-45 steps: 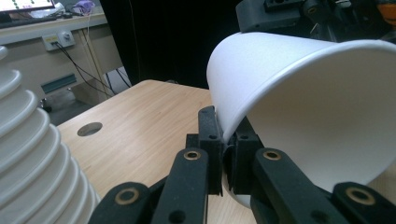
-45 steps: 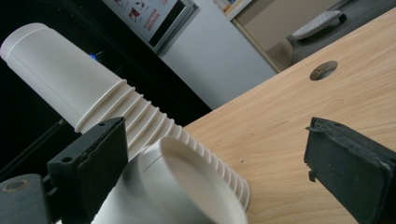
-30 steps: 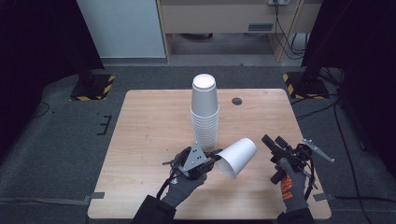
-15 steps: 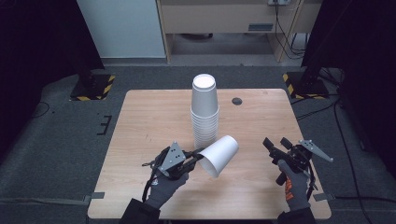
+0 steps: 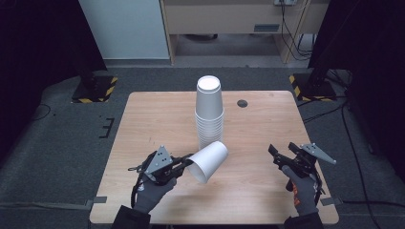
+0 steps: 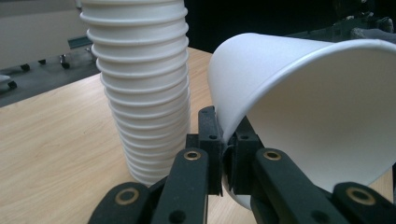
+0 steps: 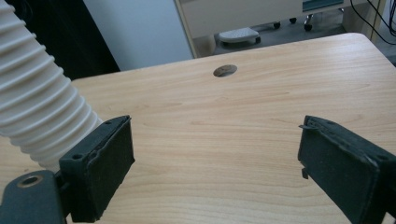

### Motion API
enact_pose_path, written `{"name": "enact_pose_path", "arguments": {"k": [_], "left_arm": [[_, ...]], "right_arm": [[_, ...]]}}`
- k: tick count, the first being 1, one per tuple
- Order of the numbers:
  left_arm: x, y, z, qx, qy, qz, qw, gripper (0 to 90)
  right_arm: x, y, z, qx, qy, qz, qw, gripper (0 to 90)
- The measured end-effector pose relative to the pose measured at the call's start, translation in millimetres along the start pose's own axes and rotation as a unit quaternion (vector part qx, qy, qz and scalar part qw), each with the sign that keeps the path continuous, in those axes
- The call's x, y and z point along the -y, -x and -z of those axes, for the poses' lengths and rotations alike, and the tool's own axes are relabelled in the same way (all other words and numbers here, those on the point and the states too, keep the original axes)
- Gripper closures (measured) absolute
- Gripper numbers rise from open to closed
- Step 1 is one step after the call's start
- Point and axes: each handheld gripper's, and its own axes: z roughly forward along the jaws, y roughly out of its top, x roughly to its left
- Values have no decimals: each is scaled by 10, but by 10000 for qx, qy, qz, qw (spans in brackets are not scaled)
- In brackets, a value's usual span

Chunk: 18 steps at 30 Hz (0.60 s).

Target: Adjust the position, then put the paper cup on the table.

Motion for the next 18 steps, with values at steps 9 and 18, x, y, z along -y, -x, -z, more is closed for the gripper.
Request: {"name": "enact_pose_path", "arguments": {"k": [9,18], "left_arm": [[98,-99,130,-81,-229,148,9996,861],[144,-242,348,-255,-366,292,9986,861]], "right_arm": [[15,-16,-10,37,-96,136,9999,106],[25,-10,-16,89,-196,213,9995,104]]}}
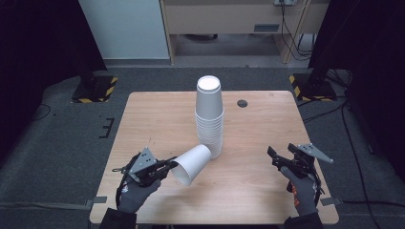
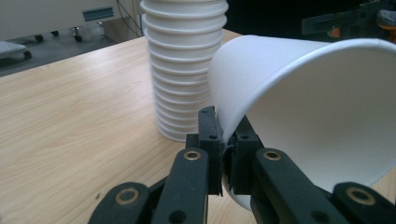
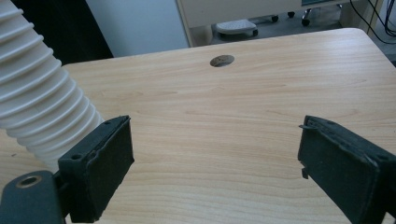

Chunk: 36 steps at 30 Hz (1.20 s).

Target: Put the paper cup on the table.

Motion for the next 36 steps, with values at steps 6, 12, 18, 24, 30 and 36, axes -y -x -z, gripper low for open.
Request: {"name": "enact_pose_path", "arguments": {"k": [6,12,18,24,30,36], "left_arm": [[33,-118,132,-252,-72,115,9996,861],[78,-276,257,-558,-162,298,9979,861],[67,-433,359,-885,-379,489,9942,862],[12,-568,432,-1107,-611,588,9902,862],[-27,-693,455,-1307,-907,696,9848,862],[-38,-793,470,-1494,-1163,813,9785,862]], "right_arm": [[14,0,-20,30,-78,148,9999,104],[67,46,-47,135,-225,265,9993,105],[102,102,-73,261,-381,374,9982,106],[133,117,-96,312,-502,486,9971,105],[173,111,-120,374,-670,687,9947,102],[251,132,-191,423,-1090,844,9895,96]]}}
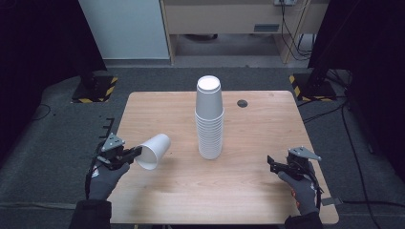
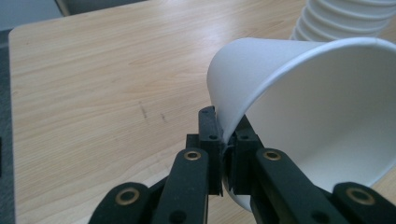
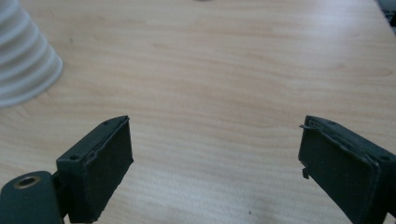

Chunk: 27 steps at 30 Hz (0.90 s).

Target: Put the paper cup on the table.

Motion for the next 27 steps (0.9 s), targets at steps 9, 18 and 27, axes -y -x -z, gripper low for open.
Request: {"name": "enact_pose_path", "arguments": {"k": [9,18,27], "left_arm": [[-120,-74,1,-213,-439,42,9988,862],[-216,-121,-23,-359,-1001,-7,9943,862],[-323,-158,-23,-424,-1671,30,9850,863]], "right_arm": [[107,-1,-108,47,-477,266,9985,88],[176,20,-159,96,-652,334,9973,86],[214,35,-183,40,-788,374,9962,83]]}}
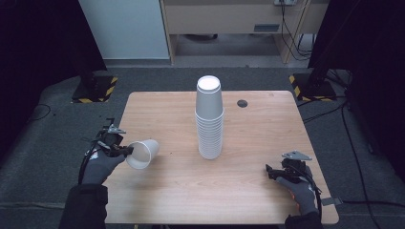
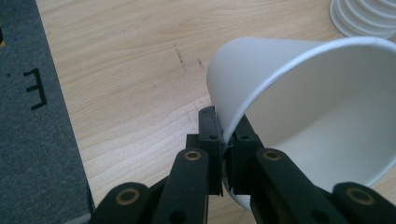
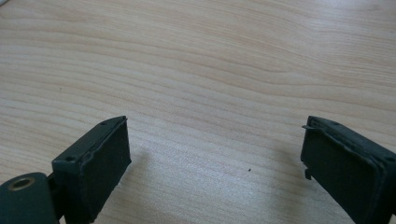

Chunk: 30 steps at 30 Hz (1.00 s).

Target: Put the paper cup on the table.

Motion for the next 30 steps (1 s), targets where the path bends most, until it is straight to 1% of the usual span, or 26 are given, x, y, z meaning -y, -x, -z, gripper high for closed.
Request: {"name": "enact_pose_path", "arguments": {"k": [3,7,8,10,12,13,15,16,17,20,21,22,24,26,27,30], "left_arm": [[-22,-8,2,-28,-157,16,9999,863],[-54,-36,10,-65,-423,27,9991,863],[-63,-46,14,-68,-528,5,9986,863],[-79,-63,21,-129,-662,-24,9977,863],[-89,-79,16,-102,-734,39,9972,863],[-94,-88,12,-114,-771,37,9970,863],[-101,-100,-3,-104,-925,31,9957,863],[-101,-100,-3,-104,-925,31,9957,863],[-107,-111,-22,-101,-1112,-6,9938,863],[-115,-119,-43,-76,-1274,-4,9918,863],[-118,-121,-50,-56,-1323,27,9912,863],[-118,-121,-50,-56,-1323,27,9912,863],[-123,-137,-73,6,-1520,85,9883,863],[-128,-151,-82,39,-1625,158,9866,863],[-131,-163,-85,58,-1678,176,9856,863],[-127,-184,-112,173,-1901,181,9815,862]], "right_arm": [[12,-14,-21,19,-97,76,9999,78],[14,-26,-28,14,-90,69,9999,77],[16,-25,-29,4,-89,75,9999,75],[20,-22,-33,-12,-79,43,10000,75],[26,-21,-35,-29,-62,27,10000,71],[27,-20,-36,-21,-46,25,10000,71],[28,-22,-35,-18,-52,21,10000,71],[28,-23,-34,-17,-51,20,10000,71],[28,-23,-34,-16,-51,17,10000,71],[29,-25,-34,-17,-52,5,10000,70],[29,-25,-34,-18,-53,4,10000,70],[29,-25,-34,-18,-53,4,10000,70],[29,-24,-34,-19,-53,5,10000,70],[29,-25,-34,-19,-53,4,10000,70],[29,-25,-34,-18,-52,4,10000,70],[29,-24,-34,-22,-54,4,10000,69]]}}
